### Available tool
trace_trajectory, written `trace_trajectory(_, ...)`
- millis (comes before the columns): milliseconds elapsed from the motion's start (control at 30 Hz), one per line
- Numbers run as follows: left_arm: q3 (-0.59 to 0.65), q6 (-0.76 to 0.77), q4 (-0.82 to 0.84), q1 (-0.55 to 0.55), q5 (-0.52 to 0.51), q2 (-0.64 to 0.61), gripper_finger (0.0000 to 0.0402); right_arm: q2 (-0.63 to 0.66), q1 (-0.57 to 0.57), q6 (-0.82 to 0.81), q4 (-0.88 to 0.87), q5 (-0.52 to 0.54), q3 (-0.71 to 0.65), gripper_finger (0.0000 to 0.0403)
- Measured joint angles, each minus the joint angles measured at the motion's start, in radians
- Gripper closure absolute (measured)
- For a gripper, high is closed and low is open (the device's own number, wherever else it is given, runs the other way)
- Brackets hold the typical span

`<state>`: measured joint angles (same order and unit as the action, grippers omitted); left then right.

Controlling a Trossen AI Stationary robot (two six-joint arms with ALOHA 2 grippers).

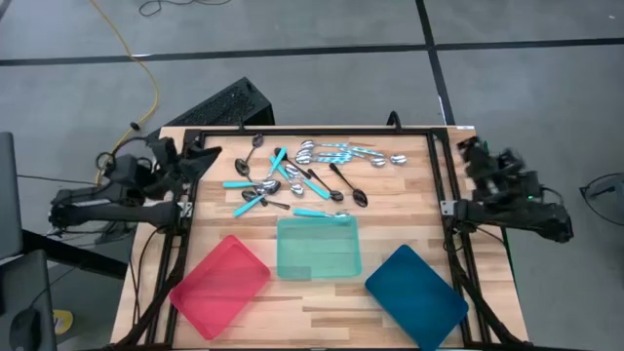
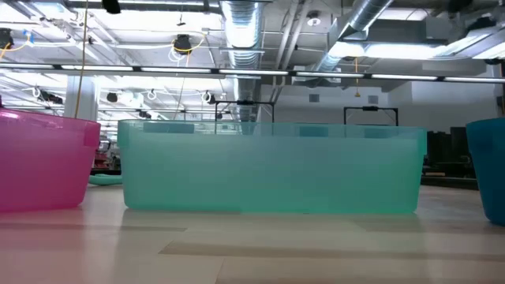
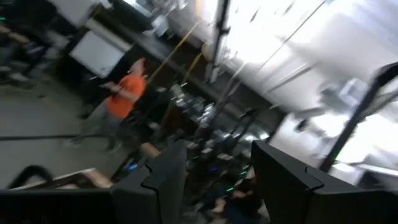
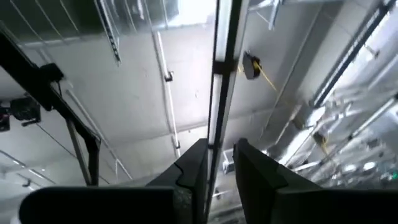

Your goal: Sort silverware by color (type)

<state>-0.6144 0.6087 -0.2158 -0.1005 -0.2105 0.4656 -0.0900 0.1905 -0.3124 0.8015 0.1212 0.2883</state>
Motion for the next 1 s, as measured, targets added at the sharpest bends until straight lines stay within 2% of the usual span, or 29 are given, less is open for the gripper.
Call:
trace_trajectory(67, -0.071, -0.024, 0.054, 0.0, -0.031, 0.068, 0.0234, -0.002, 0.0, 0.109, -0.065, -0.019, 0.063, 0.03)
trace_trajectory(133, -0.145, -0.041, 0.12, 0.0, -0.062, 0.126, 0.0234, -0.003, 0.0, 0.195, -0.21, -0.015, 0.156, 0.03)
trace_trajectory(233, -0.259, -0.063, 0.25, 0.0, -0.066, 0.205, 0.0234, -0.016, 0.0, 0.217, -0.609, 0.042, 0.35, 0.03)
trace_trajectory(367, -0.4, -0.1, 0.455, 0.0, -0.013, 0.278, 0.0234, -0.135, 0.002, 0.196, -1.21, 0.109, 0.6, 0.03)
trace_trajectory(467, -0.483, -0.136, 0.625, 0.0, -0.003, 0.304, 0.0234, -0.262, 0.002, 0.188, -1.495, 0.121, 0.712, 0.03)
trace_trajectory(600, -0.534, -0.193, 0.761, -0.001, -0.049, 0.297, 0.0234, -0.441, 0.002, 0.164, -1.617, 0.121, 0.781, 0.03)
trace_trajectory(800, -0.536, -0.206, 0.91, -0.031, -0.023, 0.254, 0.0234, -0.683, 0.002, 0.13, -1.6, 0.112, 0.817, 0.03)
trace_trajectory(1000, -0.536, -0.141, 0.958, -0.071, -0.045, 0.267, 0.0234, -0.879, 0.002, 0.13, -1.574, 0.035, 0.888, 0.03)
